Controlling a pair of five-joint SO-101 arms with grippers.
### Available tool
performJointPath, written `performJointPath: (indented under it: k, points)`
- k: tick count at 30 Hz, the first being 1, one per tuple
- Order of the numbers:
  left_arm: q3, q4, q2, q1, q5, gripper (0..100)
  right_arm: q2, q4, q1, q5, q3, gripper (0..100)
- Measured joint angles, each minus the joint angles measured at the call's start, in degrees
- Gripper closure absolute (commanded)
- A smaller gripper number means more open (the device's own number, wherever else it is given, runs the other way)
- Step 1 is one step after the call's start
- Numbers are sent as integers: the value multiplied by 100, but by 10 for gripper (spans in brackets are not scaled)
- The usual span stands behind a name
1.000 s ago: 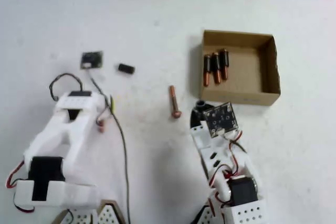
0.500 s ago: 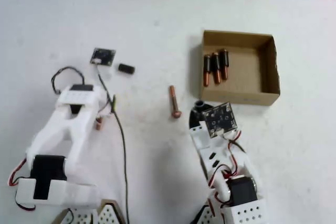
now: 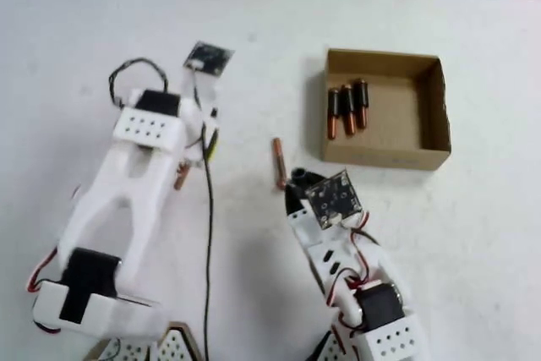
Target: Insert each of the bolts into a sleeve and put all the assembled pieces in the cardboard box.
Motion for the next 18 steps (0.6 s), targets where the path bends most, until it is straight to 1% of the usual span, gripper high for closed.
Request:
performJointPath:
  k: [3,5,9,18]
  points:
    - [-624,624,0,176,167,979,9,-404,18,0,97,981]
    - [-862,791,-62,202,343,979,9,-598,9,0,114,981]
    - [-923,826,-589,484,404,979,9,-730,-18,0,141,981]
    - [-888,897,-2110,1187,440,979,9,-985,-712,0,141,981]
